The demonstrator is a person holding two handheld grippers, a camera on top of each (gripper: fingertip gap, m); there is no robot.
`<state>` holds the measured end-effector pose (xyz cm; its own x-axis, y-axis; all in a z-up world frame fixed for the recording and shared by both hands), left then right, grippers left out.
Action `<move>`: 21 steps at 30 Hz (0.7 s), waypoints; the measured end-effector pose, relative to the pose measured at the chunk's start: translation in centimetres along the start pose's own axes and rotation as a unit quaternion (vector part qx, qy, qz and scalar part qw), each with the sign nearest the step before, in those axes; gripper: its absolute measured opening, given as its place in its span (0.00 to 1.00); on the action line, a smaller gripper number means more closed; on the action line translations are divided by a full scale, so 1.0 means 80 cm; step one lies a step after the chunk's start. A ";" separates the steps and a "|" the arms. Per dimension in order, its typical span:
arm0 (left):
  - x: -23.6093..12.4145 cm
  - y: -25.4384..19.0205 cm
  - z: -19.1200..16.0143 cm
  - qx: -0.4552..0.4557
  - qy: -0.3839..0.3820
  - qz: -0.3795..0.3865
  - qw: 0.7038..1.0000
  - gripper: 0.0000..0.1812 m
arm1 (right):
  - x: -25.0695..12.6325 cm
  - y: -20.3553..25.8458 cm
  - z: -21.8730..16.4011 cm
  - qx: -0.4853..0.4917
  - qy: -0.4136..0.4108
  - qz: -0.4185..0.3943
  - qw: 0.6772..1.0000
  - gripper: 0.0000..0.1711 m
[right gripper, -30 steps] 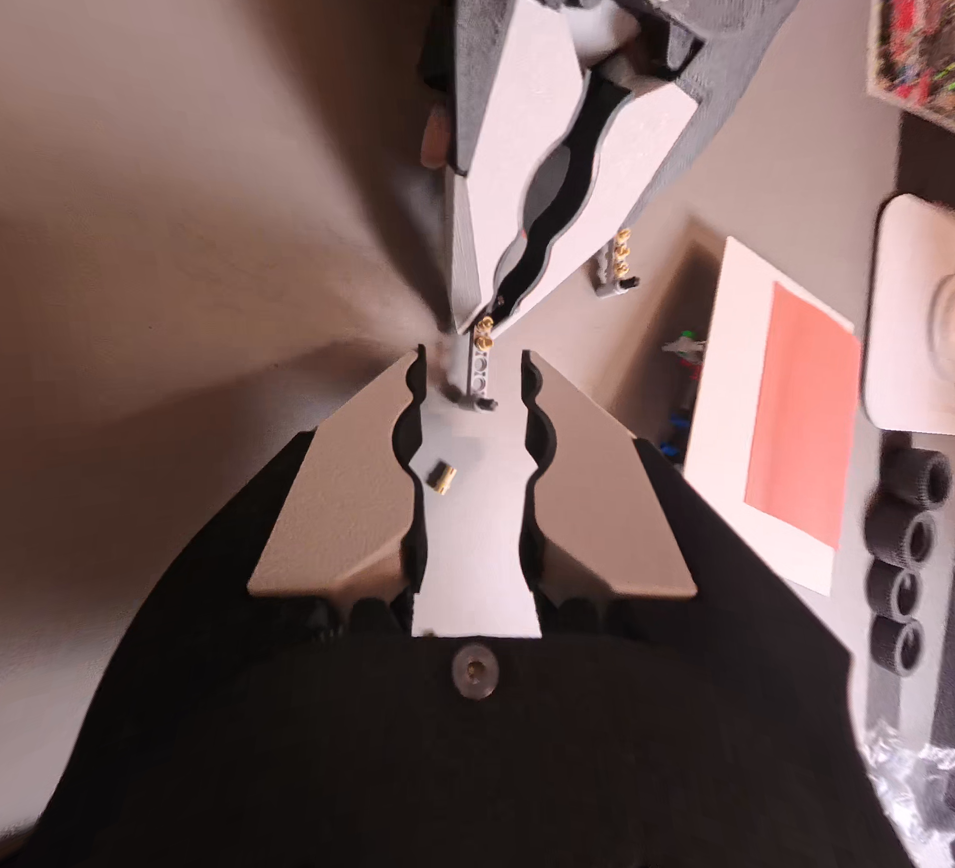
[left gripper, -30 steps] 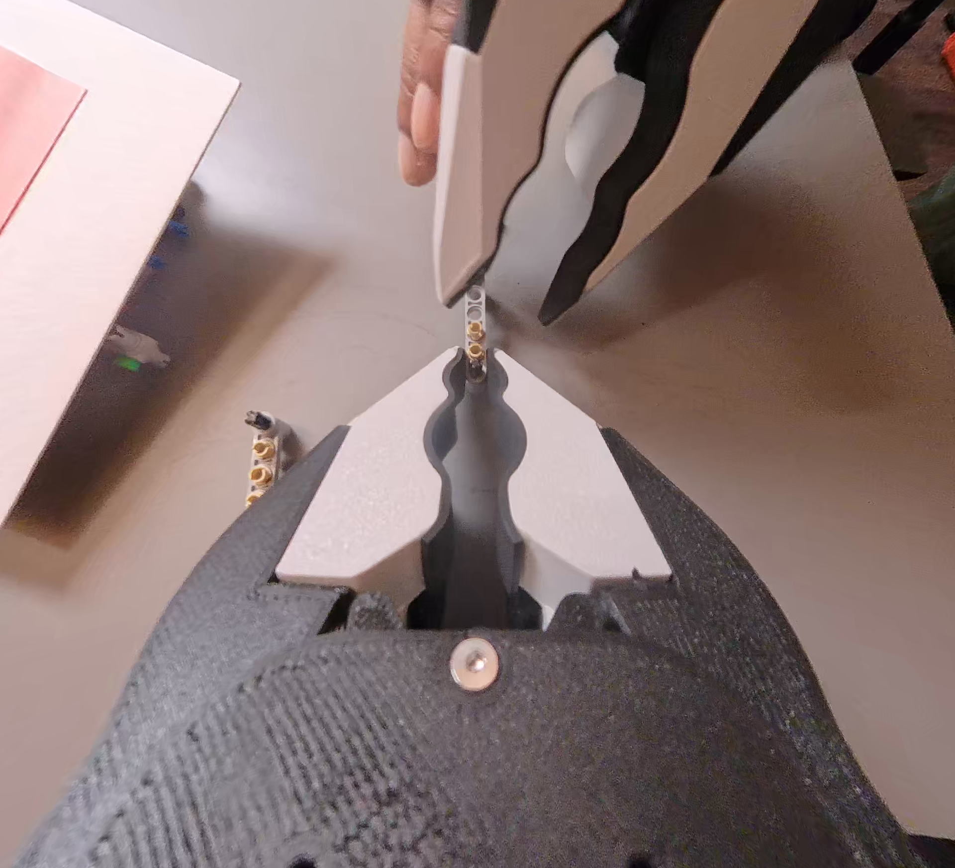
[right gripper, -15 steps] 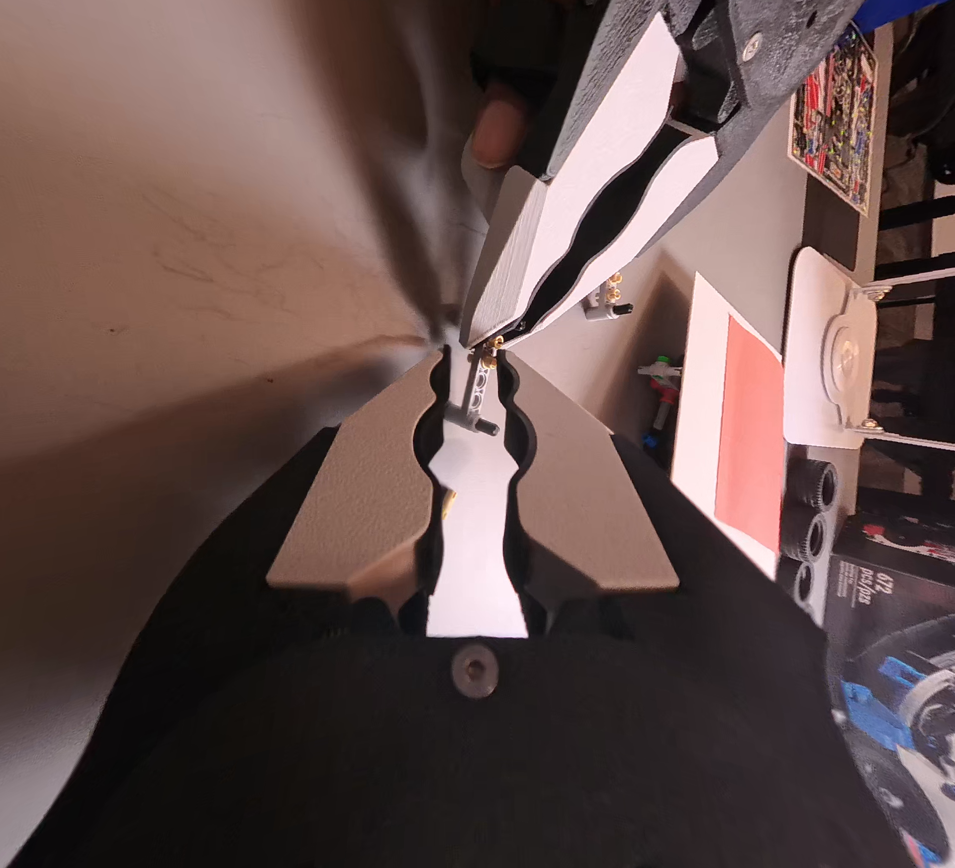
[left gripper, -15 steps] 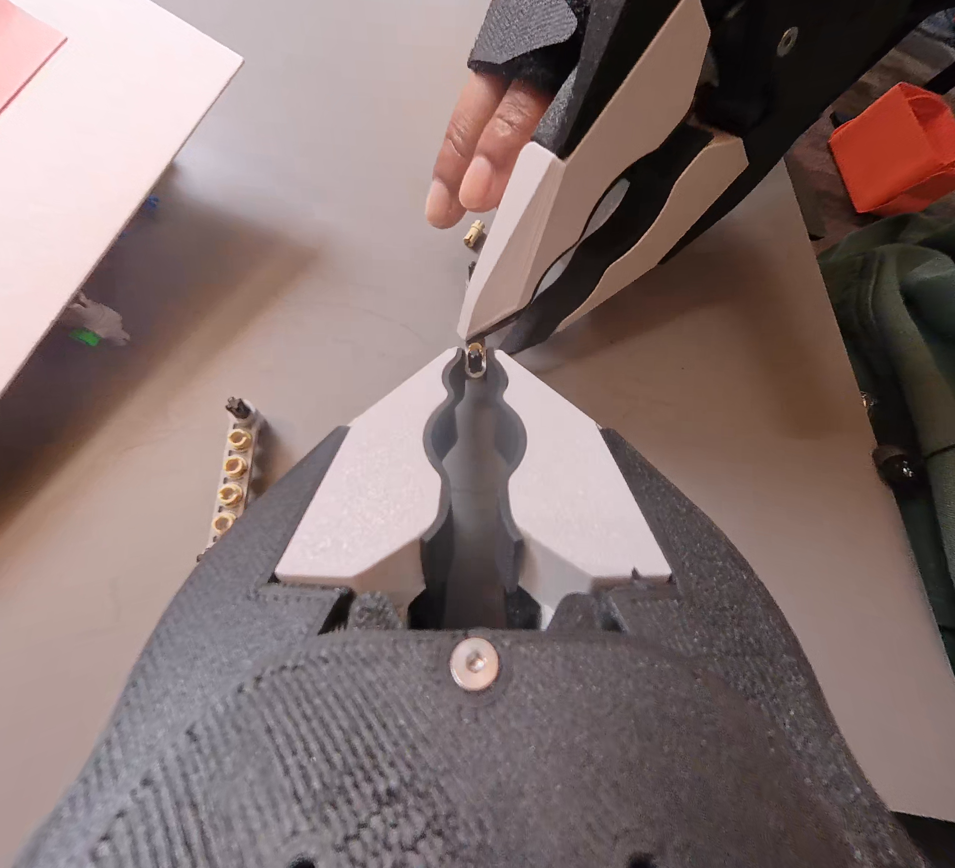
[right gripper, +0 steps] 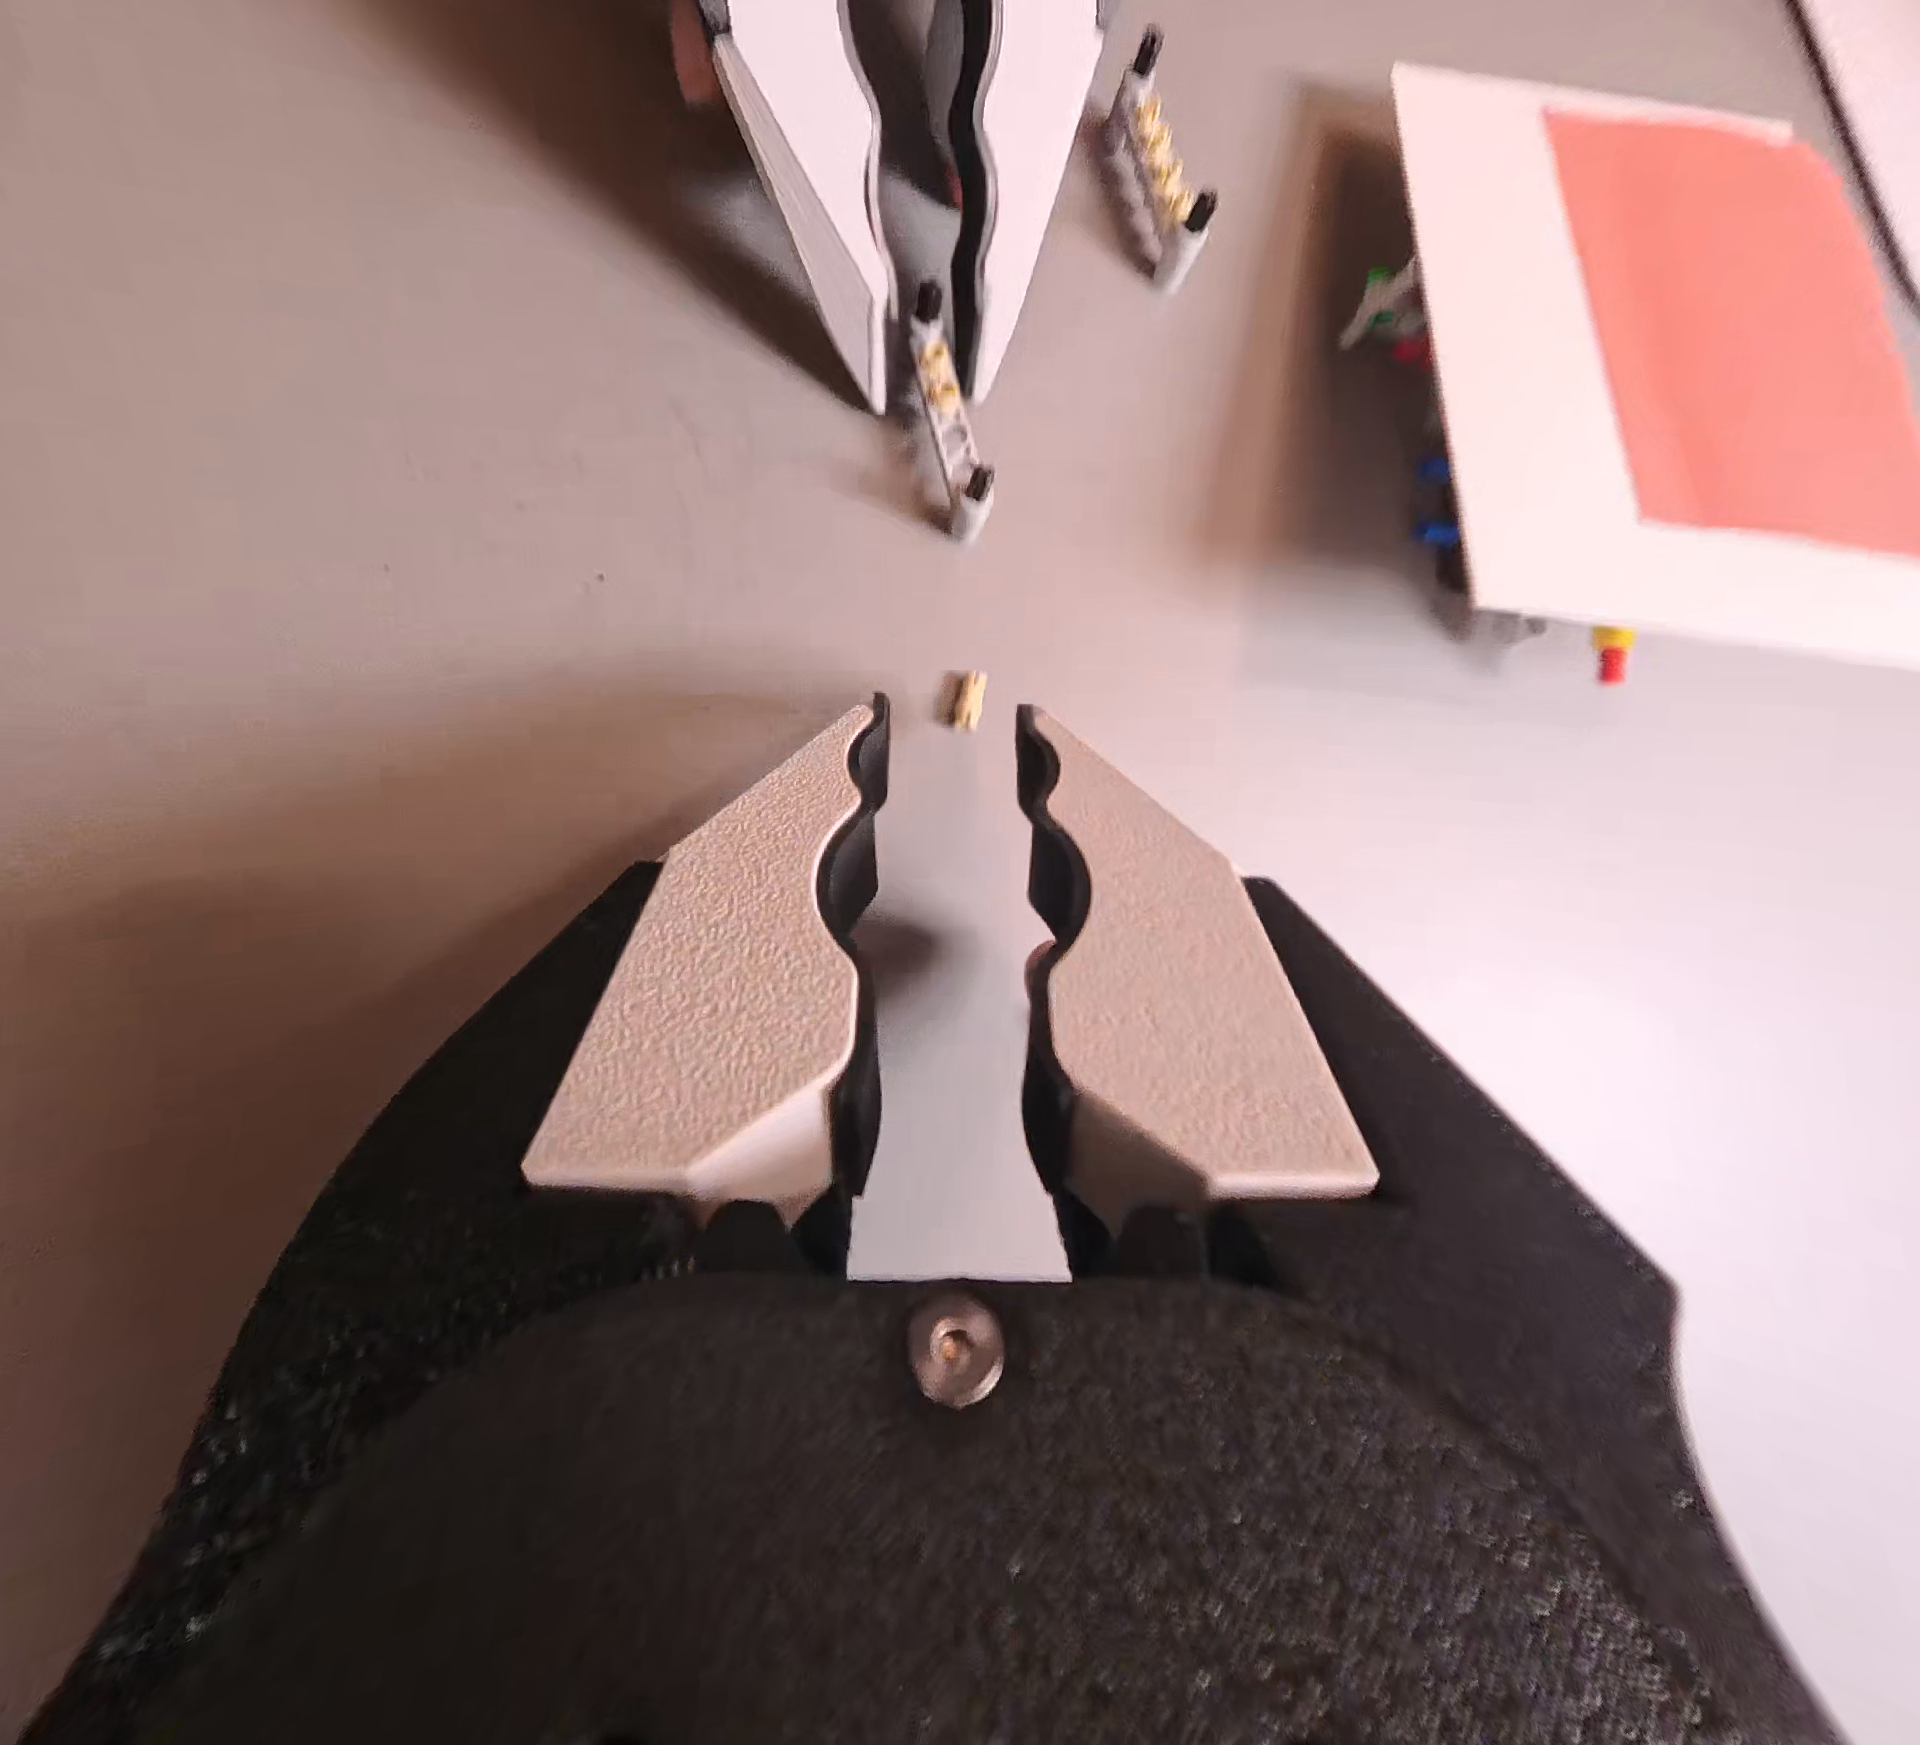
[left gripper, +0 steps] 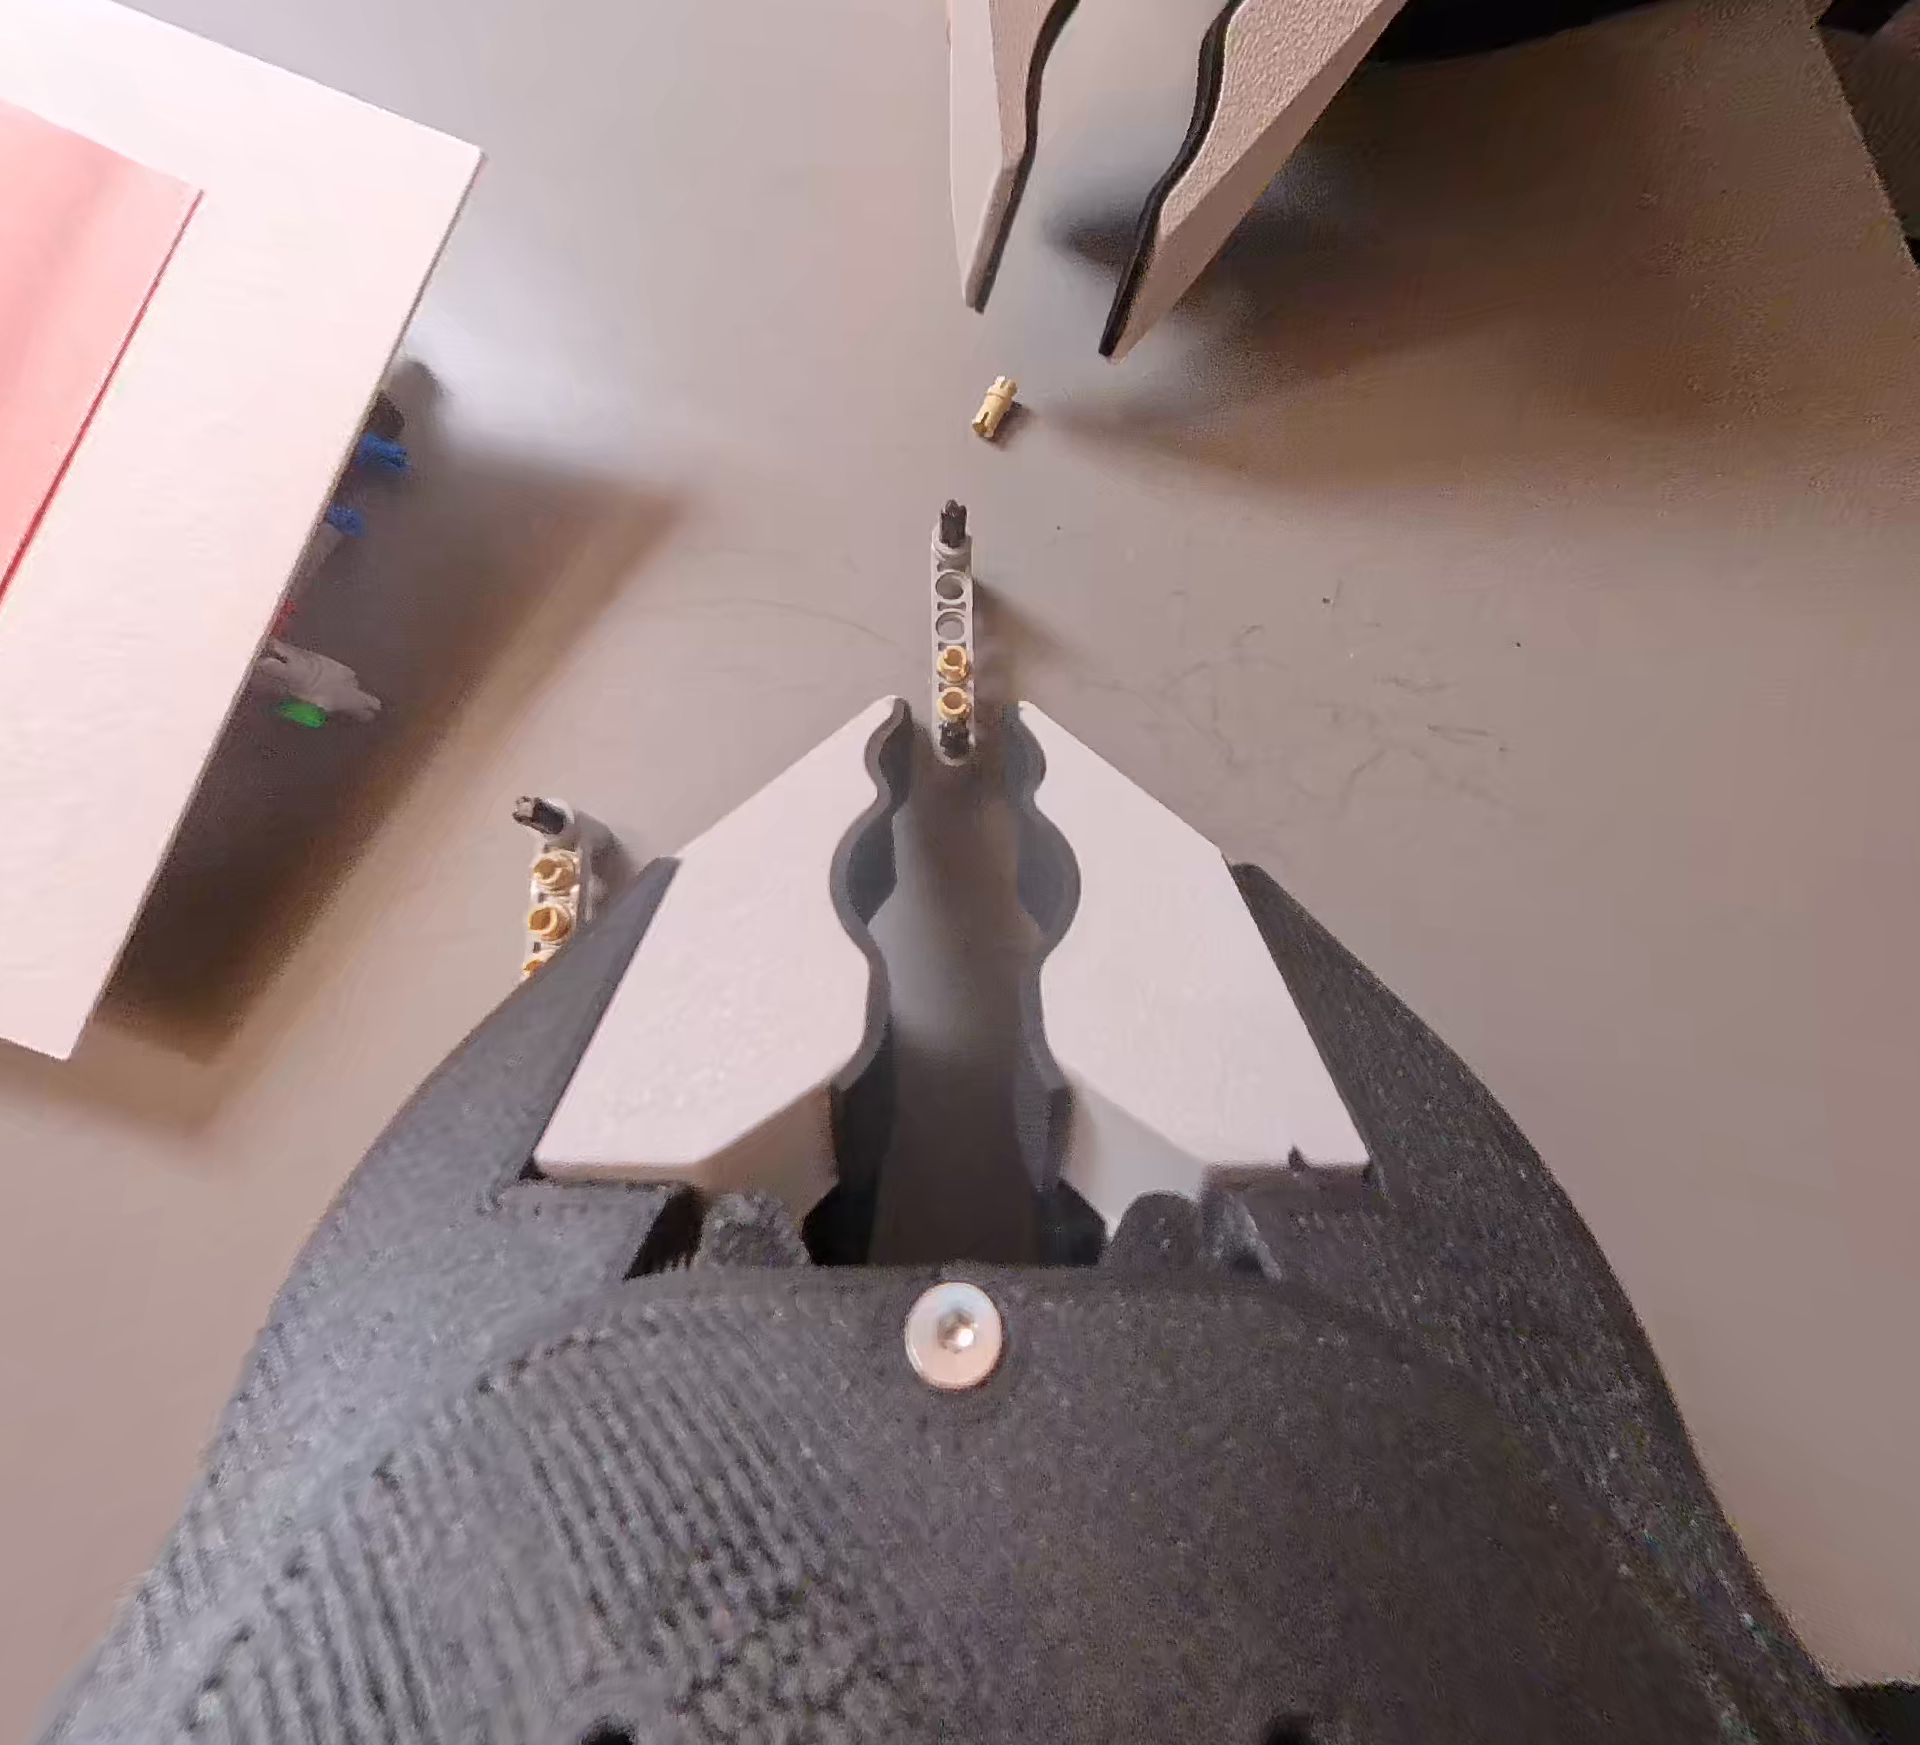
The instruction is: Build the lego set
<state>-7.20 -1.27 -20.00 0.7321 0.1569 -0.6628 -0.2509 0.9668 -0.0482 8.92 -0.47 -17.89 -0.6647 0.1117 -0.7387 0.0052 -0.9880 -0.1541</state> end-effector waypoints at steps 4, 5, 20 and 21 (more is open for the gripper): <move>-0.003 -0.001 0.000 0.008 -0.001 0.006 1.000 0.12 | 0.008 0.004 -0.009 0.004 0.014 0.001 1.000 0.13; -0.005 -0.001 0.001 0.008 -0.005 0.006 1.000 0.12 | 0.010 0.004 -0.008 0.004 0.016 0.000 1.000 0.13; -0.019 -0.019 0.028 -0.112 -0.119 -0.106 0.981 0.11 | 0.000 0.020 0.040 -0.103 -0.098 -0.031 0.989 0.02; -0.020 -0.019 0.030 -0.132 -0.131 -0.125 0.975 0.12 | -0.002 0.023 0.045 -0.119 -0.103 -0.037 0.987 0.02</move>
<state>-6.47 -2.51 -17.06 0.9188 0.0023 -0.3947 -0.1727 0.9015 -0.3969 6.36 -2.72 -15.67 -0.8071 0.1350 -0.5748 0.1097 -0.9222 -0.3707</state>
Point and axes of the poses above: each gripper's, where its closed fingertips meet, x out along the fingers, z out of its top, y = z × x across the jaws, the point moved 7 cm from there along -x, back along the fingers
